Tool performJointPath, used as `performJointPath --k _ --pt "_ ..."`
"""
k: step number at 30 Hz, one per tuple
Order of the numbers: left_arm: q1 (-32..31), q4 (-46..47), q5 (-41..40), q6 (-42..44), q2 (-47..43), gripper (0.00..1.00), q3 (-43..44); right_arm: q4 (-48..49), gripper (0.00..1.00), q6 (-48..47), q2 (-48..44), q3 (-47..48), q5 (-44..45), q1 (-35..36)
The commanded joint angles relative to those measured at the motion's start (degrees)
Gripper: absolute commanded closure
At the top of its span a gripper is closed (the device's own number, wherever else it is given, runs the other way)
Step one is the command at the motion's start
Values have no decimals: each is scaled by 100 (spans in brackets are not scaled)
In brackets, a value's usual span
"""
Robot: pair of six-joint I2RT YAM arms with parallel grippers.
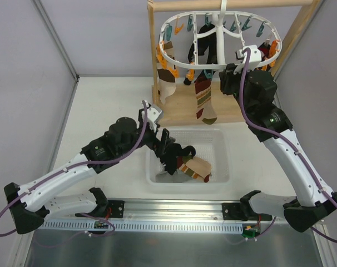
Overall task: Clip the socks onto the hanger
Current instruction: Open the clamp at the hanger, then pick up the sock from the bin.
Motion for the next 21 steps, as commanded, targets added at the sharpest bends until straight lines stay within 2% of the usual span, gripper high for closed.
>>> performJointPath --k 1,3,9,14,19,21 --pt "-37 -256 1232 -605 105 16 -655 12 99 154 -20 235 23 21" --pt "-239 -247 1409 -675 254 17 -779 -40 99 162 -28 235 5 12" --pt "-732 -116 1111 -789 1273 19 -437 -67 99 206 -116 86 31 12" --pt "-1223 473 1023 -878 2310 21 -243 -181 99 224 -143 85 31 12" --pt "-1646 771 689 -895 3364 23 337 -287 99 189 -213 -2 66 21" --pt "-1760 1202 706 -913 3585 23 442 -252 99 198 -274 -108 75 12"
